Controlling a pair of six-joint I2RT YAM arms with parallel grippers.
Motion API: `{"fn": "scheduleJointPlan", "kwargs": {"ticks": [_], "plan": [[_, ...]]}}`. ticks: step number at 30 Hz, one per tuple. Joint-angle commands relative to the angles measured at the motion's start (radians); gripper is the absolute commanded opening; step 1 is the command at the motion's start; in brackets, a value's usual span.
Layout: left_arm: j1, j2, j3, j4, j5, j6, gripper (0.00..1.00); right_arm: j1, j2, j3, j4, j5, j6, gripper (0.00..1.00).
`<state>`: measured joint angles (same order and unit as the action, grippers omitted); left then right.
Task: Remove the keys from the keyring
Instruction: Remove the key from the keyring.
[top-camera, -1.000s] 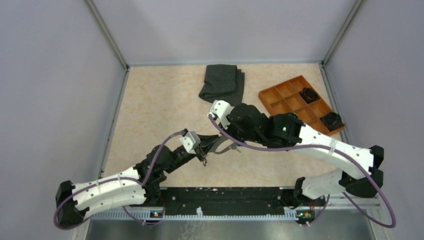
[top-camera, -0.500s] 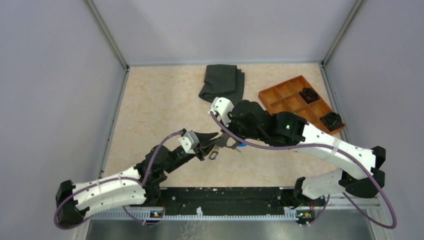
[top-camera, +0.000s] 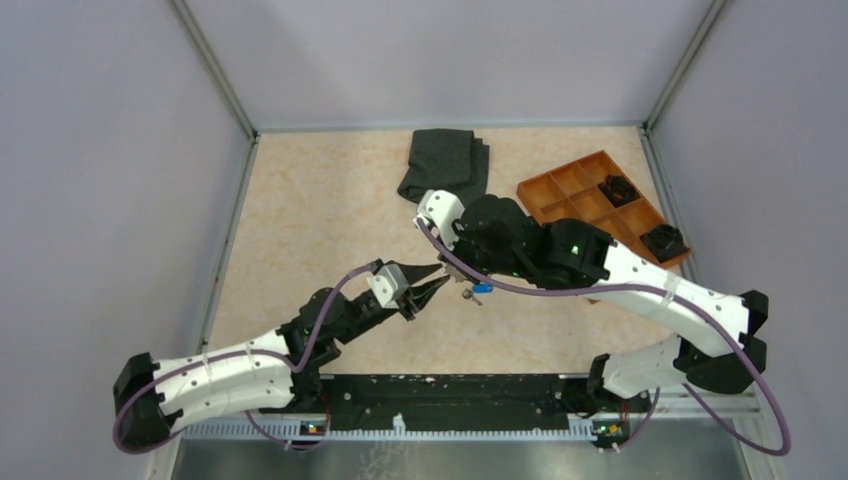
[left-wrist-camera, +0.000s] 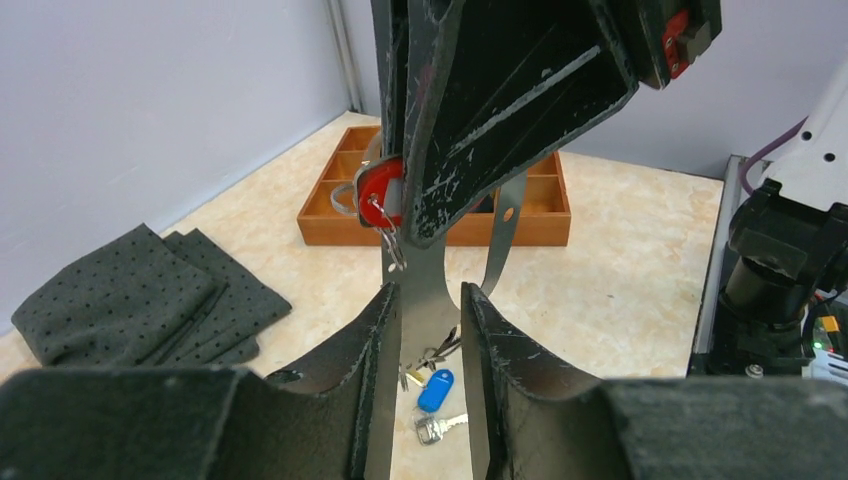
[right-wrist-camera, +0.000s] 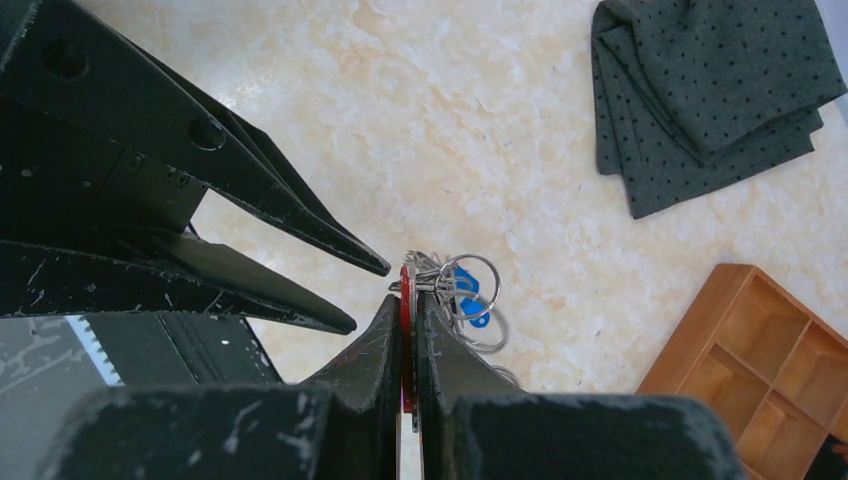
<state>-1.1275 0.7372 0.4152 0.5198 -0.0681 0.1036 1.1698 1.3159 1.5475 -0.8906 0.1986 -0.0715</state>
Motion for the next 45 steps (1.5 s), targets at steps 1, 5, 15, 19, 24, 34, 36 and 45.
{"fn": "scheduleJointPlan", "kwargs": {"ticks": [1,5,15,19,24,34,36,45], "plan": [[-0.003,0.025,0.015,0.127,0.006,0.024,0.35,0.008,0.007,0.062,0.027,0.000,-0.013,0.00],[-0.003,0.038,0.018,0.152,0.010,0.026,0.34,0.009,0.008,0.063,0.025,-0.005,-0.011,0.00],[-0.003,0.053,0.018,0.178,-0.013,0.039,0.32,0.017,0.008,0.066,0.021,-0.007,-0.011,0.00],[-0.003,0.072,0.020,0.199,-0.015,0.046,0.29,0.022,0.006,0.066,0.017,-0.014,-0.013,0.00],[-0.003,0.100,0.031,0.201,-0.002,0.054,0.22,0.025,0.002,0.070,0.012,-0.005,-0.010,0.00],[-0.003,0.095,0.041,0.168,0.008,0.071,0.03,0.027,-0.011,0.052,-0.007,0.051,-0.007,0.00],[-0.005,0.084,0.041,0.148,0.013,0.076,0.00,0.027,-0.013,0.044,-0.017,0.099,-0.007,0.00],[-0.004,0.030,0.011,0.135,0.025,0.084,0.00,0.014,-0.012,-0.016,-0.048,0.203,0.005,0.00]]}}
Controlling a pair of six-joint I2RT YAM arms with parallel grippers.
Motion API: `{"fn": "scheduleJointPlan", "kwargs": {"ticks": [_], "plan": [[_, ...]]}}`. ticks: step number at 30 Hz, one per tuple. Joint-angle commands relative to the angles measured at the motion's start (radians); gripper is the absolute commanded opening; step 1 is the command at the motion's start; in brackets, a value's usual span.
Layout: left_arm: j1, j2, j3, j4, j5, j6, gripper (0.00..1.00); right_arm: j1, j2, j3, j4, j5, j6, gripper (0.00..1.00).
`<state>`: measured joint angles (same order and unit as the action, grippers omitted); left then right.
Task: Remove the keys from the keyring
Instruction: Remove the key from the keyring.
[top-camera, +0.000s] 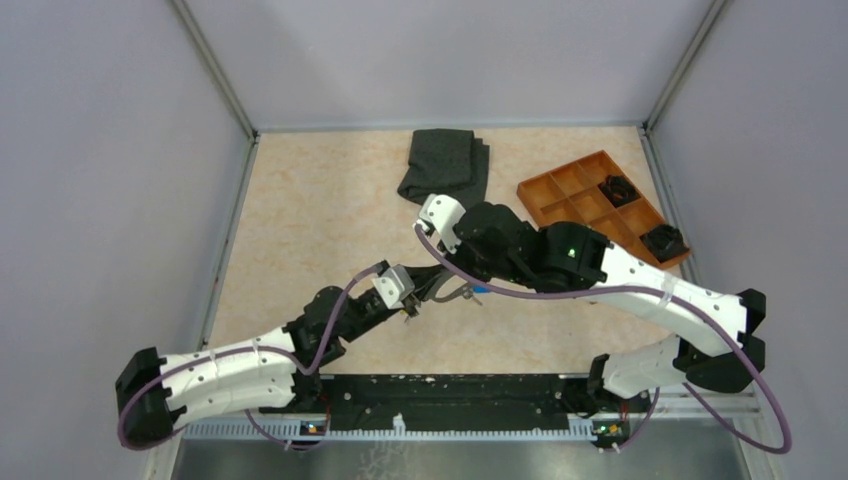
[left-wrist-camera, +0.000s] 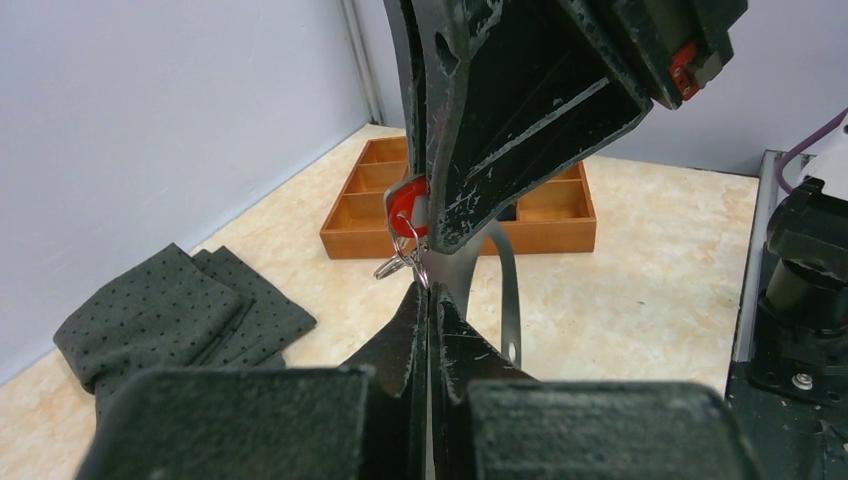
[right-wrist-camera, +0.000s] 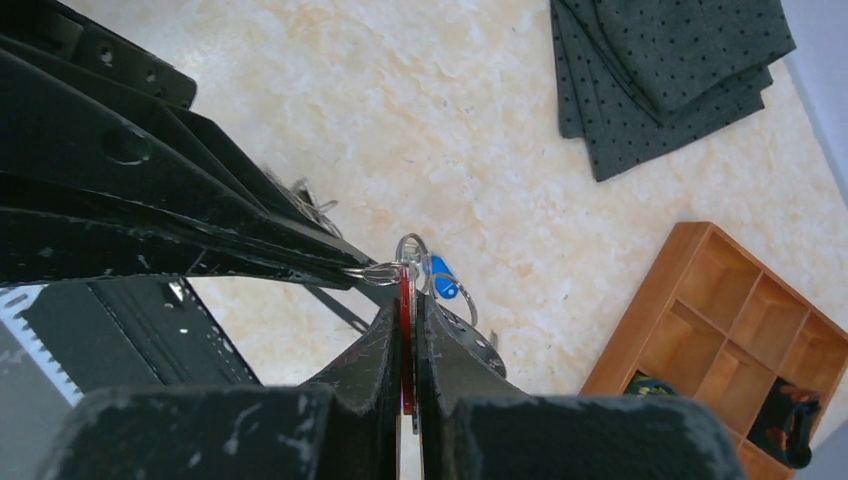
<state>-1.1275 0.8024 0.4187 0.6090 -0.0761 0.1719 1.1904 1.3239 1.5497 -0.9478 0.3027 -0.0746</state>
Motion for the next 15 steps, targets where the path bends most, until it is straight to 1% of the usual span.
{"fn": "scheduleJointPlan", "kwargs": {"ticks": [1,7,15], "plan": [[-0.004,-0.039,0.005,0.045,0.031,0.017,0.00,-0.009,-0.021,-0.023,0.008,0.103,0.009,0.00],[-0.004,-0.062,-0.021,0.069,0.029,0.013,0.00,-0.020,-0.022,-0.040,0.006,0.120,0.006,0.00],[-0.003,-0.041,-0.025,0.082,0.013,0.004,0.00,-0.019,-0.012,0.005,0.024,0.030,-0.004,0.00]]}}
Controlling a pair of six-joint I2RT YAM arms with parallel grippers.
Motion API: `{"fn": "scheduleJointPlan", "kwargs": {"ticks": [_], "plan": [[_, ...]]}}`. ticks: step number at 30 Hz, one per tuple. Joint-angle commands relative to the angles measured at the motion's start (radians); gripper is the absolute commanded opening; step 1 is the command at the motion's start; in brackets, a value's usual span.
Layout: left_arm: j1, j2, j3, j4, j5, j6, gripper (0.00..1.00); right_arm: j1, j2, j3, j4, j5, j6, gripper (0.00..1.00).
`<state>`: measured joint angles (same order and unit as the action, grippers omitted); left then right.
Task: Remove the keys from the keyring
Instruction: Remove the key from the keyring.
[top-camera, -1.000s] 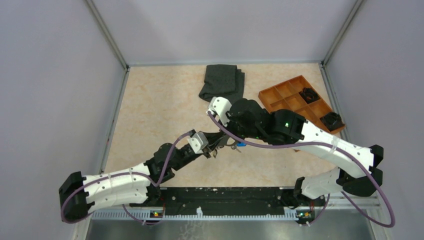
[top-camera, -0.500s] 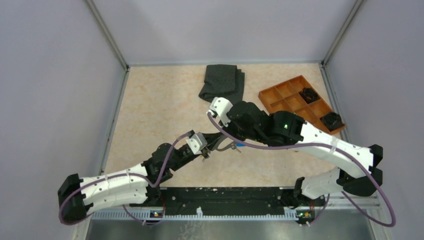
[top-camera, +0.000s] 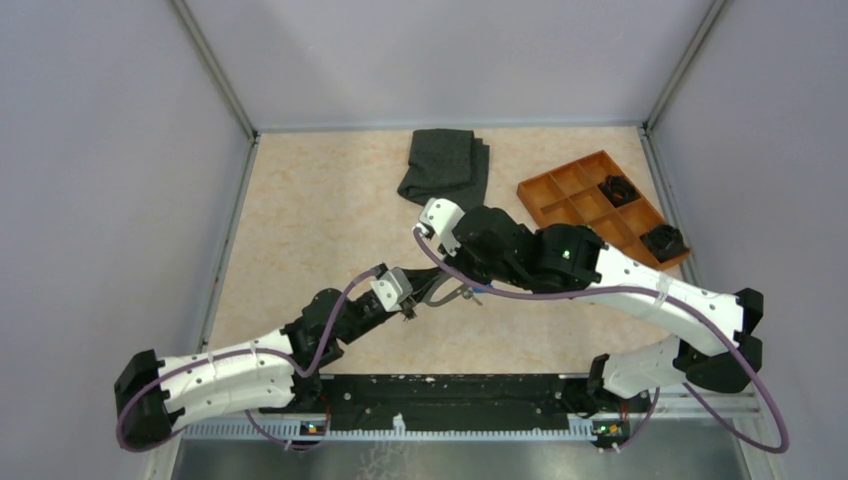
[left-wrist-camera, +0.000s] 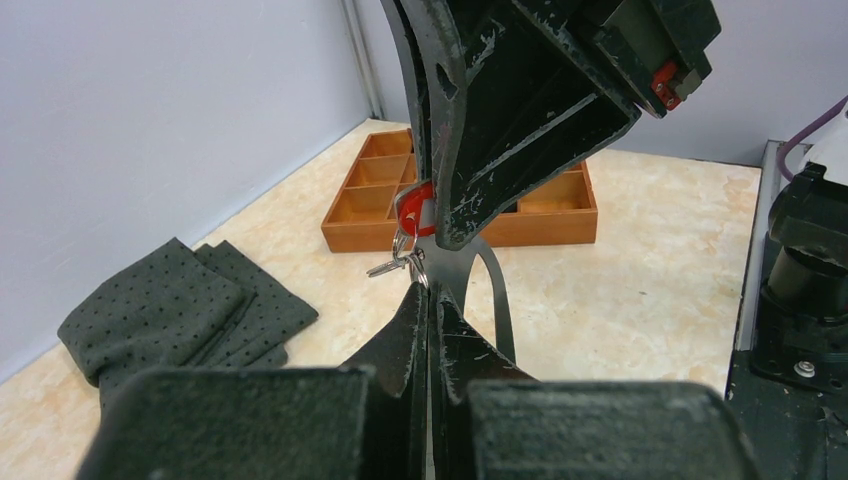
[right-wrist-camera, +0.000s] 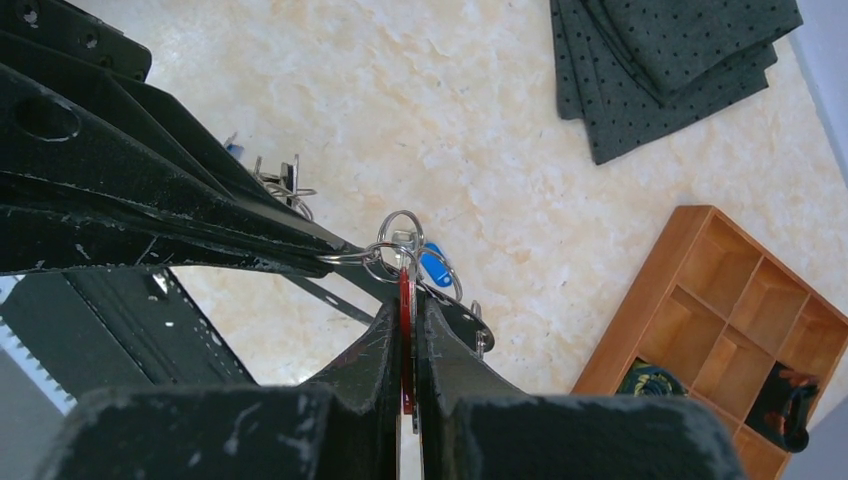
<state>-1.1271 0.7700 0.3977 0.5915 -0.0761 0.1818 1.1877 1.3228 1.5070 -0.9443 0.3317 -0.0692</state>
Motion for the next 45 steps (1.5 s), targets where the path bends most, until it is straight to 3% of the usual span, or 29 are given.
{"fn": "scheduleJointPlan", "kwargs": {"ticks": [1,3,7,17,23,29,33,40,45], "plan": [[-0.004,-0.005,-0.002,0.095,0.006,-0.013,0.00,-0.016,-0.012,0.055,0.025,-0.019,-0.012,0.00],[-0.004,0.011,0.006,0.084,-0.019,-0.025,0.17,-0.016,-0.015,0.071,0.032,-0.057,-0.017,0.00],[-0.004,0.043,0.010,0.080,-0.039,-0.050,0.27,-0.016,-0.013,0.093,0.039,-0.110,-0.024,0.00],[-0.003,0.078,0.019,0.157,-0.009,-0.047,0.31,-0.016,-0.015,0.089,0.035,-0.094,-0.023,0.00],[-0.005,0.090,0.046,0.121,0.004,-0.028,0.32,-0.014,-0.013,0.095,0.038,-0.104,-0.021,0.00],[-0.006,0.104,0.047,0.157,-0.010,-0.017,0.26,-0.008,-0.007,0.099,0.035,-0.113,-0.023,0.00],[-0.004,0.115,0.051,0.173,-0.030,-0.007,0.13,-0.007,-0.010,0.098,0.029,-0.111,-0.022,0.00],[-0.005,0.117,0.055,0.173,-0.013,0.011,0.01,-0.007,-0.016,0.088,0.017,-0.080,-0.016,0.00],[-0.005,0.094,0.043,0.158,-0.002,0.017,0.00,-0.006,-0.019,0.078,-0.006,0.014,-0.009,0.00]]}}
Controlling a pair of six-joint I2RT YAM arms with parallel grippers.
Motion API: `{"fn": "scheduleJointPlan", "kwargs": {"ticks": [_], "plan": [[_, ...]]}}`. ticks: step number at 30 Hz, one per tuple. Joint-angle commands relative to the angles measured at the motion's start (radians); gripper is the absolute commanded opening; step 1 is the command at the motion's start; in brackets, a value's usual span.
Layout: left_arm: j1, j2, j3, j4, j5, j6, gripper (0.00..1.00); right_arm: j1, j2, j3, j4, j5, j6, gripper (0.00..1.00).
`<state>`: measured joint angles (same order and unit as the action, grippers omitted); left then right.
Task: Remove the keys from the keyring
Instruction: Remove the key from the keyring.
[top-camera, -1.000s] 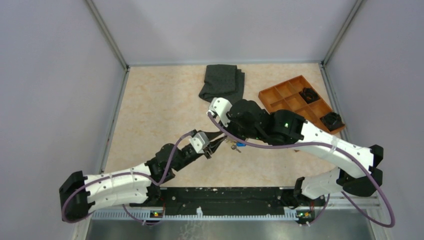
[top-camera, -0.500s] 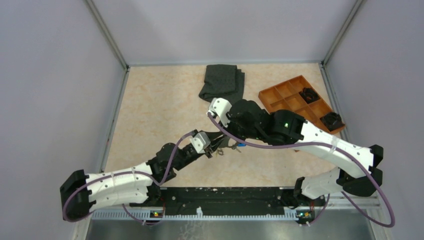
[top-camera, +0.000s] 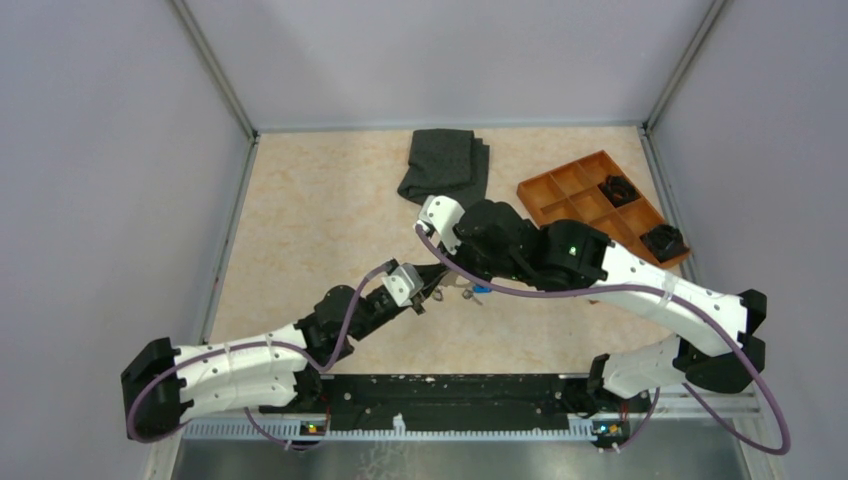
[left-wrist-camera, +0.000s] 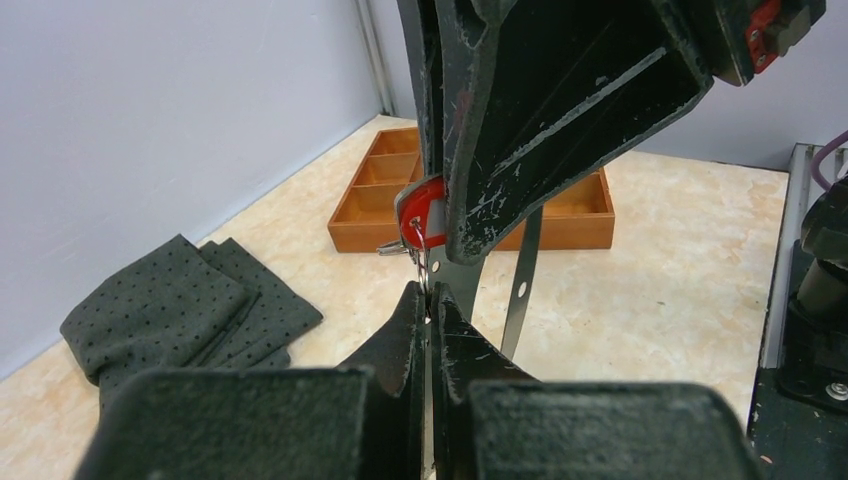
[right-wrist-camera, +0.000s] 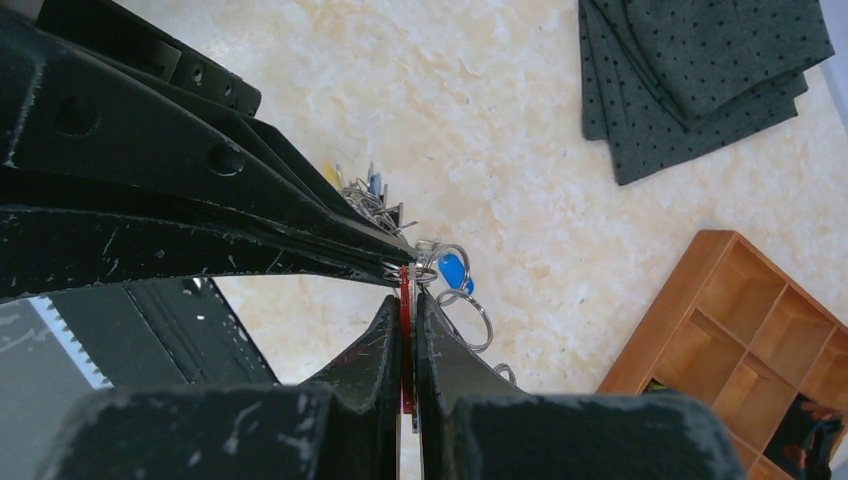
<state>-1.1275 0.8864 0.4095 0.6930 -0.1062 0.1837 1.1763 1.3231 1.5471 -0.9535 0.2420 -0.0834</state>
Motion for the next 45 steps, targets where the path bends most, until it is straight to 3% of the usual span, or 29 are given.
{"fn": "scheduleJointPlan", "kwargs": {"ticks": [1,24,31,36,45], "plan": [[-0.005,-0.028,0.026,0.057,0.029,0.018,0.00,0.005,-0.019,0.029,-0.002,0.118,0.005,0.00],[-0.005,-0.096,-0.010,0.051,0.061,0.070,0.00,0.003,0.030,-0.049,-0.047,0.274,0.010,0.00],[-0.006,-0.079,0.000,0.030,0.056,0.054,0.00,0.019,0.025,0.000,-0.022,0.238,-0.010,0.00],[-0.005,-0.055,0.001,0.037,0.047,0.025,0.14,0.063,0.013,0.036,0.022,0.184,-0.040,0.00],[-0.006,-0.027,0.027,0.055,0.031,0.020,0.21,0.069,0.006,0.065,0.007,0.141,-0.048,0.00]]}}
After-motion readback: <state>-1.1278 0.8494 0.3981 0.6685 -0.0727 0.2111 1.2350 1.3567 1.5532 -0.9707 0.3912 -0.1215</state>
